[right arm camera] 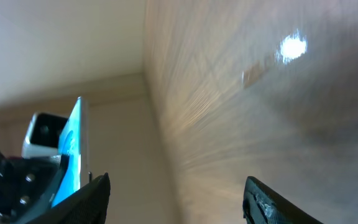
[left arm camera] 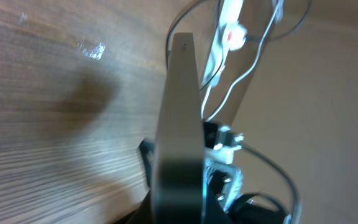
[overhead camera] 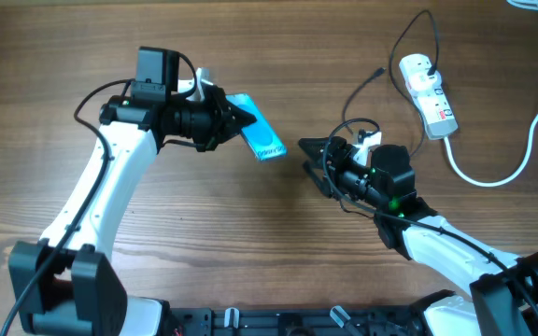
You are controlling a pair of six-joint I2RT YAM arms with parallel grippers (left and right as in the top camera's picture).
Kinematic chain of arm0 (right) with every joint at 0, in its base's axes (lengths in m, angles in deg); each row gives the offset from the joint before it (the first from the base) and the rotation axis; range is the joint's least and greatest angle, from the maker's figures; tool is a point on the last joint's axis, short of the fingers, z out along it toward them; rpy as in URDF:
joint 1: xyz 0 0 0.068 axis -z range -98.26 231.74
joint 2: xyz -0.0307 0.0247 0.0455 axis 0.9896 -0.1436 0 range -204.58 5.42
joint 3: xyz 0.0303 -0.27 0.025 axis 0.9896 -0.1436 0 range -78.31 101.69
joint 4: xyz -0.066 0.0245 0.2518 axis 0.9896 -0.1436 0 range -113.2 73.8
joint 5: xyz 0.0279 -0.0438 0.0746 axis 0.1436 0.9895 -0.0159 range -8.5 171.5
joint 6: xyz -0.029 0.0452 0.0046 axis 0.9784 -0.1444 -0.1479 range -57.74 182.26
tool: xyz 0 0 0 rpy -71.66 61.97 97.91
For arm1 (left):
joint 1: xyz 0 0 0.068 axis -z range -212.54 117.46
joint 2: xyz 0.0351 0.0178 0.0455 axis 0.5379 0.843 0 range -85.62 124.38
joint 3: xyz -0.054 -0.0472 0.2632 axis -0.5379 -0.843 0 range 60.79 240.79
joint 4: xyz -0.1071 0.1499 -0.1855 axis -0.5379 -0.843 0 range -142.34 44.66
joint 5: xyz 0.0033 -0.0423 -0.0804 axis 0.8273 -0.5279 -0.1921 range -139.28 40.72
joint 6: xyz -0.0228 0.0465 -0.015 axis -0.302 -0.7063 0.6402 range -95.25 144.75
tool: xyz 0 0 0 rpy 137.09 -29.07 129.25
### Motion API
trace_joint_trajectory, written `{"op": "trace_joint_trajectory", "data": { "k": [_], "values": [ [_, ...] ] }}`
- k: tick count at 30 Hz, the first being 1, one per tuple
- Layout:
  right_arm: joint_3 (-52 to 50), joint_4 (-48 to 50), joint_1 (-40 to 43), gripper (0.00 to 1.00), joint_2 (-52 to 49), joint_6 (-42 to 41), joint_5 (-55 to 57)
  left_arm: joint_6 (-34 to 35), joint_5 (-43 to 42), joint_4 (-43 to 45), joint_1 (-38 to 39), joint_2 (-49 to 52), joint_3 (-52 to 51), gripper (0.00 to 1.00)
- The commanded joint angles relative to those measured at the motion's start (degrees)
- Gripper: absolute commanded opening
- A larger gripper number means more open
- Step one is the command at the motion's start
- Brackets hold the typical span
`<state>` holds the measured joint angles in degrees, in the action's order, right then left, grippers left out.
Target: Plug charger to phone and switch on socket
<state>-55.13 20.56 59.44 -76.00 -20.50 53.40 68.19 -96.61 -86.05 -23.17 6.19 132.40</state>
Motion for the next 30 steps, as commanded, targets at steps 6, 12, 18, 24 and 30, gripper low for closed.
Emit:
{"op": "trace_joint_trajectory", "data": {
  "k": [6, 12, 18, 24, 30],
  "values": [
    [5.2, -6.4, -0.1, 0.79, 0.3, 25.5, 8.1, -14.6, -5.8, -3.3, -0.3, 4.0, 0.6, 0.04],
    [21.2, -33.2, -0.1, 0.79, 0.3, 35.8, 21.0, -16.1, -5.8, -4.1, -0.3, 4.0, 0.6, 0.04],
    [31.7, -44.5, -0.1, 0.67, 0.3, 43.8, 41.2, -16.3, -5.8, -4.2, -0.3, 4.0, 0.6, 0.04],
    [31.8, -41.4, 4.1, 0.69, -2.5, 43.8, 44.7, -16.3, -5.8, -4.2, -0.1, 4.0, 0.6, 0.04],
    [40.9, -42.0, 8.5, 0.72, -15.7, 48.3, 41.1, -16.2, -5.8, -4.2, -0.1, 4.0, 0.6, 0.04]
  ]
}}
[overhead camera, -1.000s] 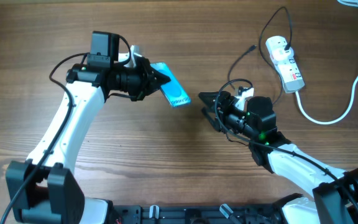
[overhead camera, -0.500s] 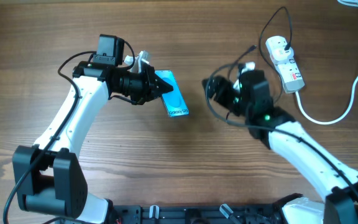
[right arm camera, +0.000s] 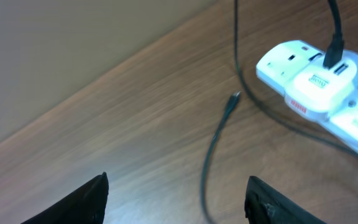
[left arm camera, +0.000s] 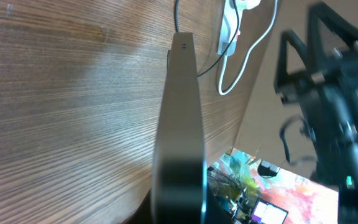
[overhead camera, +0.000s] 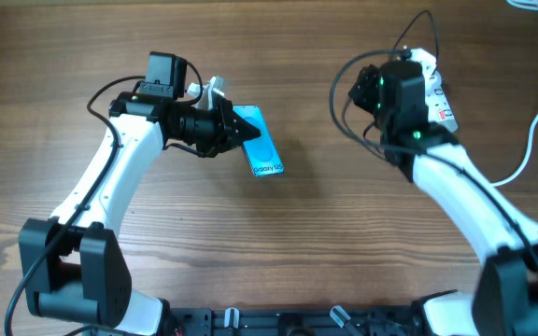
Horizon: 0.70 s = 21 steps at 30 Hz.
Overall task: Plug charger to phone and switch on socket
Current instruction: 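Release the phone with the right gripper and reach to the black cable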
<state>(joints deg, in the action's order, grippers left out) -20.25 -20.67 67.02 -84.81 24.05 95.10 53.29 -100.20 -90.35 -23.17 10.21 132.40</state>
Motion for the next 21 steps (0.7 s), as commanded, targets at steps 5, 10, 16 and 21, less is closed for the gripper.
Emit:
{"op": "trace_joint_trajectory", "data": {
  "k": [5, 10, 16, 21],
  "values": [
    [19.3, -7.3, 1.8, 0.72, -20.7, 5.5, -0.5, -1.3, -2.2, 0.1, -0.1, 0.0, 0.6, 0.04],
    [29.0, -12.5, 2.8, 0.65, -31.8, 5.6, 0.1, -1.3, -2.2, 0.1, -0.1, 0.0, 0.6, 0.04],
    [29.5, -12.4, 3.2, 0.64, -35.7, 5.1, 4.5, -1.1, -2.2, 0.1, -0.1, 0.0, 0.6, 0.04],
    [29.5, -11.8, 3.3, 0.64, -38.6, 5.0, 5.5, -1.1, -2.2, -0.1, -0.1, 0.0, 0.6, 0.04]
  ]
}}
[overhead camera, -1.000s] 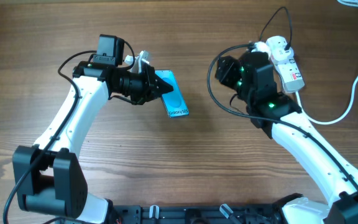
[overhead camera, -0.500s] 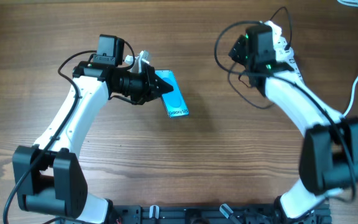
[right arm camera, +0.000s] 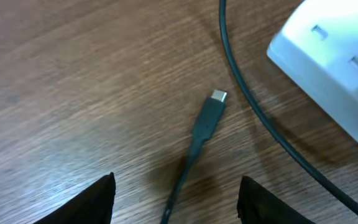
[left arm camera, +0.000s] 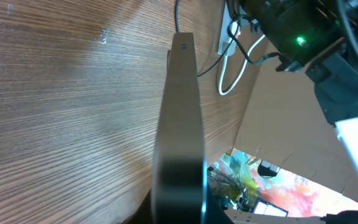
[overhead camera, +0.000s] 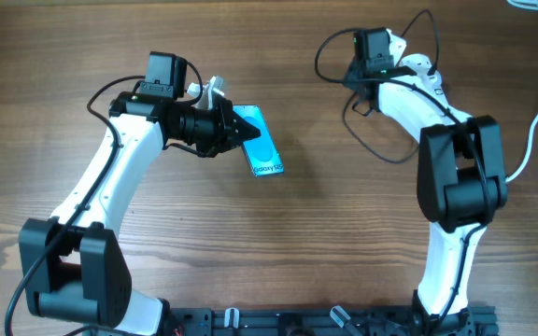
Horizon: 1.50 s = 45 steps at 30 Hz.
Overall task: Plug charger to phone and switch on socket
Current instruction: 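Release the phone with the right gripper and reach to the black cable, then grasp the black USB-C cable end with the right gripper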
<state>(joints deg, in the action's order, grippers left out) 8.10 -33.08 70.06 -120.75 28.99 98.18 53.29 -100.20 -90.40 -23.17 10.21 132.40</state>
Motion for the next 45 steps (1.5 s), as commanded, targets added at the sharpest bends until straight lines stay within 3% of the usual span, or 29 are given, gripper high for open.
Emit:
{"op": "trace_joint_trajectory", "data": {
  "k": [1, 7, 11, 14, 19, 23, 35, 39, 41, 45],
  "values": [
    [1.1, 1.2, 0.3, 0.64, -3.0, 0.1, 2.4, -1.1, -2.2, -0.1, -0.1, 0.0, 0.6, 0.04],
    [1.1, 5.3, 0.5, 0.62, -5.6, 0.0, 2.4, -1.1, -2.0, -1.3, -0.1, 0.0, 0.6, 0.04],
    [1.1, 5.2, 0.5, 0.54, -6.5, -0.1, 1.8, -1.1, -2.0, -1.3, -0.1, 0.0, 0.6, 0.04],
    [1.1, 5.4, 0.5, 0.39, -6.5, 0.3, -0.2, -1.1, -2.0, -1.3, -0.1, 0.0, 0.6, 0.04],
    [1.1, 6.8, 0.3, 0.14, -6.5, 7.9, -10.8, -1.1, -2.0, -1.5, -0.1, 0.0, 0.6, 0.04],
    [1.1, 2.7, 0.2, 0.05, -6.3, 11.0, -17.9, 0.0, -2.0, -1.7, -0.2, 0.0, 0.6, 0.04],
    [0.9, -31.3, -3.7, 0.05, -3.6, 11.2, -22.7, 0.3, -2.2, -2.4, -0.3, 0.0, 0.6, 0.04],
    [0.6, -34.4, -6.9, 0.05, -3.6, 11.2, -21.6, 0.2, -2.2, -2.4, -0.3, 0.0, 0.6, 0.04],
    [0.6, -33.5, -7.6, 0.25, -3.6, 11.1, -19.2, 0.2, -2.2, -2.4, -0.3, 0.0, 0.6, 0.04],
    [0.6, -30.5, -7.7, 0.49, -3.6, 10.8, -15.5, 0.2, -2.3, -2.4, -0.3, 0.0, 0.6, 0.04]
  ]
}}
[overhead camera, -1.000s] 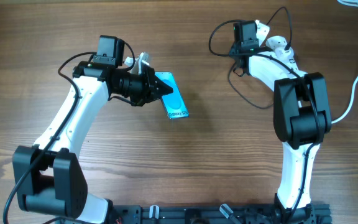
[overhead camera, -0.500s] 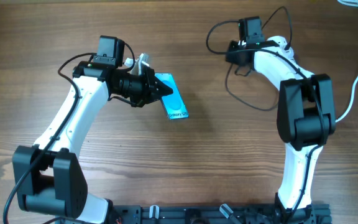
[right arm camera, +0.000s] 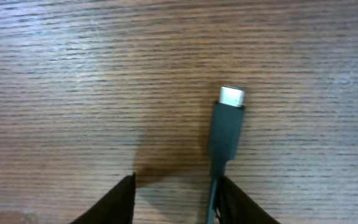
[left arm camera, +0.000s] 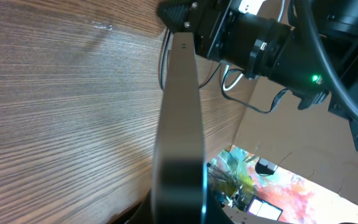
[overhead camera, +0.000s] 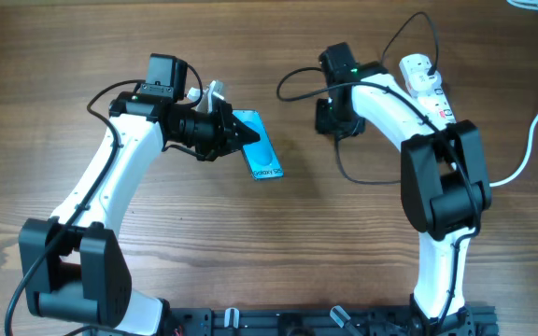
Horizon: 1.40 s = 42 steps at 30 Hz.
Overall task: Plug charger to phone and switch on socket
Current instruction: 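Grasp the black USB-C cable end with the right gripper, then carry the cable plug toward the phone's bottom port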
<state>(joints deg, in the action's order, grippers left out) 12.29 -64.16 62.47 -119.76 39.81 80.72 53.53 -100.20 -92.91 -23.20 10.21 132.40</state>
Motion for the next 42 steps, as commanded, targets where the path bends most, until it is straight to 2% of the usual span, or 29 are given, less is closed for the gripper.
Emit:
{"op": "trace_joint_trajectory", "data": {
  "k": [1, 2, 4, 10, 11, 15, 20, 26, 29, 31, 38, 42],
  "values": [
    [-3.6, 1.6, -0.1, 0.6, -4.6, 0.0, 2.3, 0.0, -2.2, 0.1, -0.2, 0.0, 0.6, 0.04],
    [-3.6, 1.8, -0.1, 0.68, -4.6, 0.0, 2.3, 0.0, -2.2, 0.1, -0.2, 0.0, 0.6, 0.04],
    [-3.6, 2.1, -0.1, 0.98, -4.6, 0.0, 2.3, 0.0, -2.3, 0.1, -0.2, 0.0, 0.6, 0.04],
    [-3.7, 2.8, -0.1, 1.0, -4.7, 0.0, 4.8, 0.0, -2.3, 0.1, -0.2, 0.0, 0.6, 0.04],
    [-3.7, 2.8, -0.1, 0.98, -4.7, 0.0, 4.8, 0.0, -2.3, 0.1, -0.2, 0.0, 0.6, 0.04],
    [-5.5, 4.7, -0.1, 0.69, -4.7, 0.0, 1.2, 0.0, -2.3, 0.1, -0.2, 0.0, 0.6, 0.04],
    [-8.3, 7.9, -0.1, 0.51, -4.7, -0.1, -1.9, 0.2, -2.3, 0.1, -0.2, 0.0, 0.6, 0.04],
    [-9.0, 8.5, -0.1, 0.04, -4.7, 0.0, -4.2, 0.2, -2.3, 0.1, -0.2, 0.0, 0.6, 0.04],
    [-9.0, 8.1, -0.1, 0.04, -4.7, 0.7, -5.4, 0.1, -2.3, -0.1, -0.2, 0.0, 0.6, 0.04],
    [-9.0, 7.9, 0.0, 0.04, -4.7, 4.3, -9.2, 0.1, -2.2, 0.0, -0.2, 0.0, 0.6, 0.04],
    [-8.7, 4.6, 5.4, 0.04, -3.4, 17.9, -37.0, -3.1, -2.2, 1.5, -0.2, 0.0, 0.6, 0.04],
    [-8.7, -1.6, 9.2, 0.04, -1.4, 27.1, -48.7, -4.7, -2.3, 4.8, -0.3, 0.0, 0.6, 0.04]
  ]
}}
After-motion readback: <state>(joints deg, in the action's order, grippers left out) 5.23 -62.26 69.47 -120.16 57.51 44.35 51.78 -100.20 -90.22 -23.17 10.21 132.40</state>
